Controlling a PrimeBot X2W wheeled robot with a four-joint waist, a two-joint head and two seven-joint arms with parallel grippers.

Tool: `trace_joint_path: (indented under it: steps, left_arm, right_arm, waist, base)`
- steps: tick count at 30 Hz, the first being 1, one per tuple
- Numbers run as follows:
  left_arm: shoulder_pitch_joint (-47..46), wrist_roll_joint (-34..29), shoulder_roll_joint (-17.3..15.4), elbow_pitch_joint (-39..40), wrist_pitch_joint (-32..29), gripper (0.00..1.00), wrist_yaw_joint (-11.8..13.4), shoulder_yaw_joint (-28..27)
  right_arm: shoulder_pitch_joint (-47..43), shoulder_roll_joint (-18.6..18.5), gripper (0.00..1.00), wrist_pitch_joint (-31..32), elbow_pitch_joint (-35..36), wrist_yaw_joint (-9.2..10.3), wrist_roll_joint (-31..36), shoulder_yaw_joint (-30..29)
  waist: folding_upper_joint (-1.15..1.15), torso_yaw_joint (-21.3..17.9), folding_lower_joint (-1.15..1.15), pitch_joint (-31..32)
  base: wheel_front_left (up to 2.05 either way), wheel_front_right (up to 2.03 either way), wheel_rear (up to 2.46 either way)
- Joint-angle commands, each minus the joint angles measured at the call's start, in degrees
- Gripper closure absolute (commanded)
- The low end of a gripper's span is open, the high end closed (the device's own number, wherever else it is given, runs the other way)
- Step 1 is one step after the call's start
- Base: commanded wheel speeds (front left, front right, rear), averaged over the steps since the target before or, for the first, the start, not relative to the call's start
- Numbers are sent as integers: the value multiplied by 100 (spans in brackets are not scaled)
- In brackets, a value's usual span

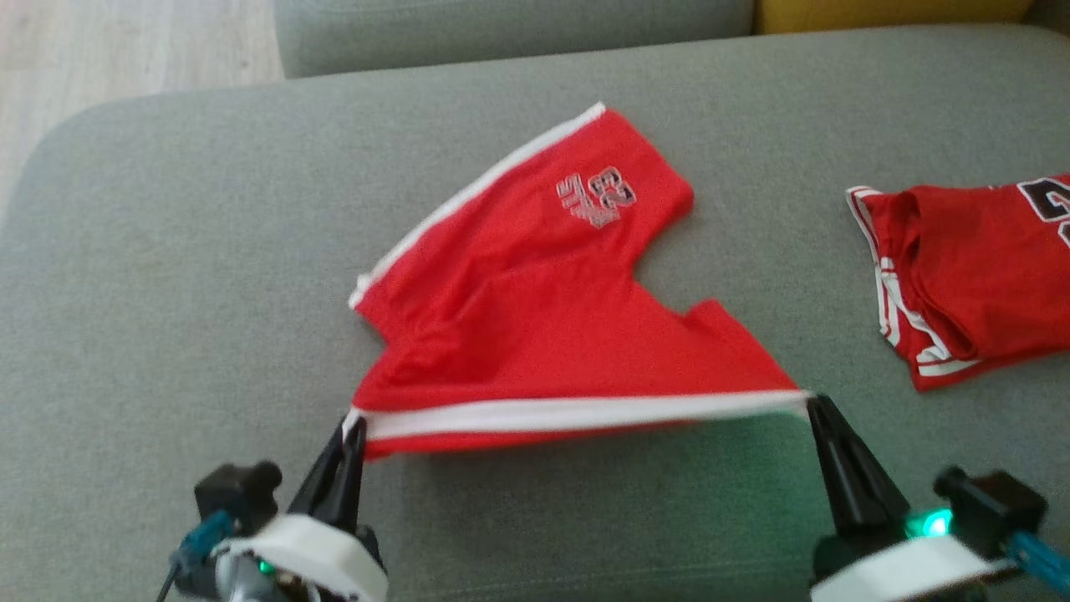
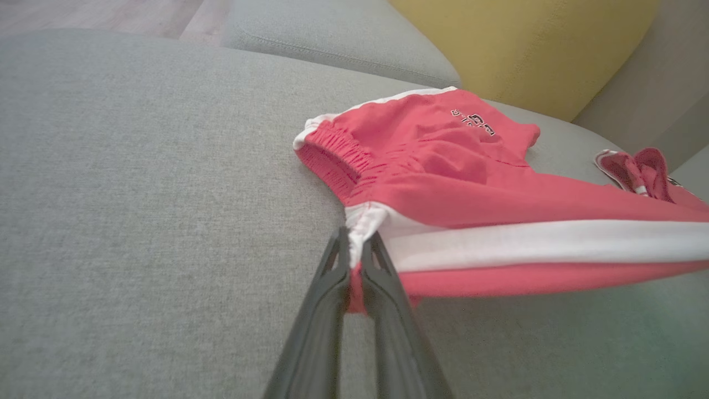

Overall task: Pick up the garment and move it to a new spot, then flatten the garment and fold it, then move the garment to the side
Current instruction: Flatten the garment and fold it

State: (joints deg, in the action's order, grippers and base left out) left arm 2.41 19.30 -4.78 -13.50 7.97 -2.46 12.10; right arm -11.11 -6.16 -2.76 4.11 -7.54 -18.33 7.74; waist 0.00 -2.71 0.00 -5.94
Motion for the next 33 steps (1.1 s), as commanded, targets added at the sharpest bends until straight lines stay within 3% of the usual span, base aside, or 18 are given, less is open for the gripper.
trace_joint_path:
  steps: [1, 7, 14, 24, 33]
  left_arm:
    - [-18, 19, -164, 265, -48, 100, 118, -300]
    - [553, 96, -214, 1451, -729, 100, 343, -250]
    - [157, 300, -221, 1732, -1448, 100, 273, -91]
    - [-1402, 842, -62, 965, -2034, 100, -82, 55]
    - [-2503, 1304, 101, 90, -1926, 100, -265, 172]
  right_arm:
    - [37, -62, 100, 30, 307, 5, 53, -62]
    - [-482, 52, 100, 542, 1082, 5, 189, -400]
    - [45, -141, 100, 808, 966, 5, 146, -571]
    - [2386, -984, 100, 892, -437, 5, -133, -140]
    - [4494, -1343, 100, 761, -2230, 5, -511, 747]
  waist:
    - [0, 33, 0, 58]
    - [0, 88, 0, 104]
    - [0, 245, 0, -167]
    - [0, 552, 0, -1029]
    - [0, 904, 0, -1479]
  base:
    - [0, 0, 0]
    - [0, 0, 0]
    - [0, 0, 0]
    - [0, 0, 0]
    - [0, 0, 0]
